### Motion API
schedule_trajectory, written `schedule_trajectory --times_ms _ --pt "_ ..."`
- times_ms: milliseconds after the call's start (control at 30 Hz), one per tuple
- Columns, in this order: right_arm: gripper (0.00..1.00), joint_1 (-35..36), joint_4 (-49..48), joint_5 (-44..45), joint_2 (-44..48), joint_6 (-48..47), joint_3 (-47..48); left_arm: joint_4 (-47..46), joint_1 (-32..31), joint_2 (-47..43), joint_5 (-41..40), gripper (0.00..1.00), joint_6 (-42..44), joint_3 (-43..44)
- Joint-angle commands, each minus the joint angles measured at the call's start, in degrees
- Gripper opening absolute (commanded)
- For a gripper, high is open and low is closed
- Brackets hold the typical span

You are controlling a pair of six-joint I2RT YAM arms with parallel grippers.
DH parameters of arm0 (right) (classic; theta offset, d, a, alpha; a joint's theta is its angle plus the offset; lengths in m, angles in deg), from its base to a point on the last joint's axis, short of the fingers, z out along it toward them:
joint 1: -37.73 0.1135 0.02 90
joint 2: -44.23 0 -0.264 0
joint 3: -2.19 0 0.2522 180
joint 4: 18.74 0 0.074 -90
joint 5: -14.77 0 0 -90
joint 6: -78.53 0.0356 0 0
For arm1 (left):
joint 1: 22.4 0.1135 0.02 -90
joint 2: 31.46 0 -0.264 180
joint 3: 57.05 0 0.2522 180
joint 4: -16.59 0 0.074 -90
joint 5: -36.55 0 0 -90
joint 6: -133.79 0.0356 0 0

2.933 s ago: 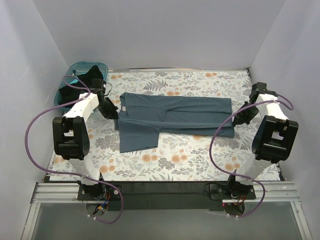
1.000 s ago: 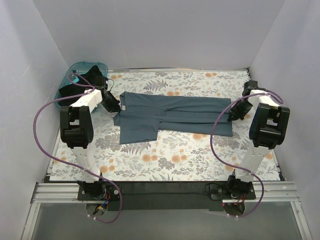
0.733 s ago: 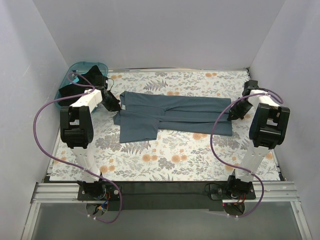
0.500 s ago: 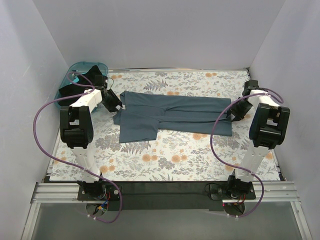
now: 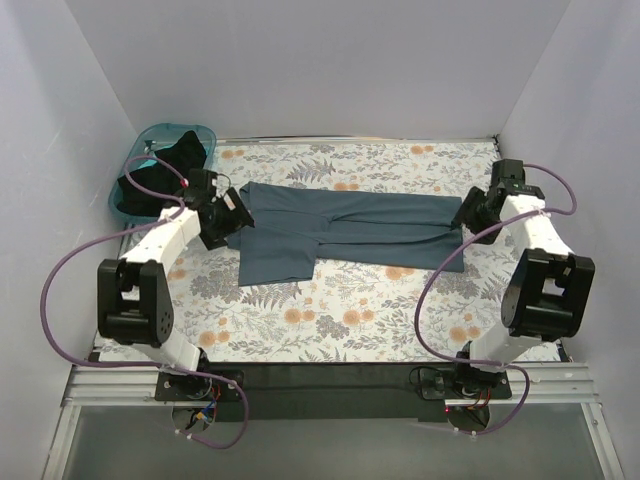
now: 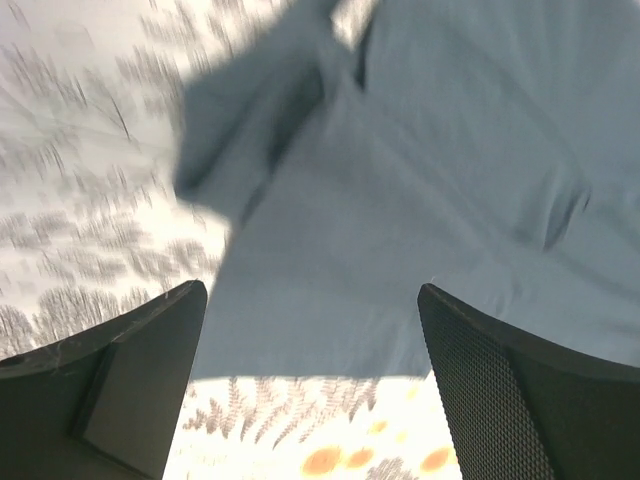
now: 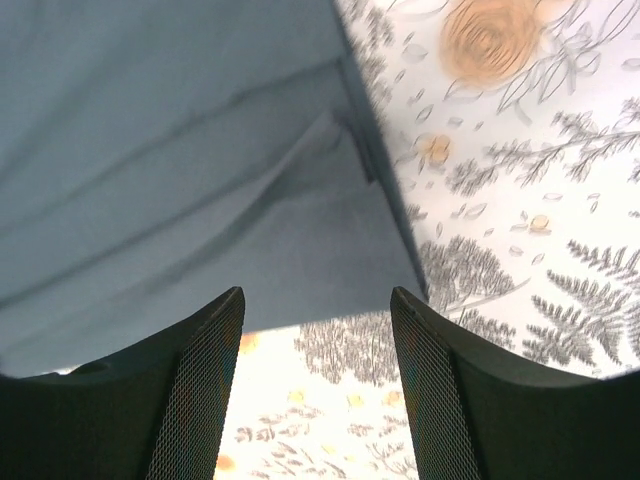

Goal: Fold and stack the t-shirts
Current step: Fold the tshirt

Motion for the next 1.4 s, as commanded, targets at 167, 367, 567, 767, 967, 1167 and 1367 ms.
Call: schedule_trajectory --times_ms 167,367,567,767,967,1167,1367 --pt "0.57 7.23 -3.67 -2.96 10.73 -6.72 -9.1 1.38 -9.61 -8.77 -8.55 0.77 0.29 -12.73" --pt "0.58 10.4 -6.04 -5.86 15.31 -6.19 -15.43 1.03 -11.2 -7.46 -10.84 0.69 -0.86 -14.84" --pt "0.58 15.05 -9.12 -7.97 16.72 -7.6 -18.59 0.5 -12.16 -3.94 -11.19 0.62 -1.12 -15.37" --pt "0.58 19.89 -12.37 -8.5 16.2 -5.23 -20.18 0.42 -12.69 -2.44 -11.37 0.55 -2.09 -16.16" --pt "0.58 21.12 -12.9 -8.32 15.06 -5.31 -19.3 1.12 -13.22 -2.35 -11.63 0.47 -3.5 -17.21" --pt "0.58 21.12 -12.9 -8.23 14.0 -5.84 -17.99 1.73 -13.48 -2.0 -11.19 0.25 -3.85 -15.9" --pt "0.58 21.12 -12.82 -7.97 14.0 -6.19 -17.46 3.66 -13.57 -2.27 -9.79 0.0 -3.06 -7.12"
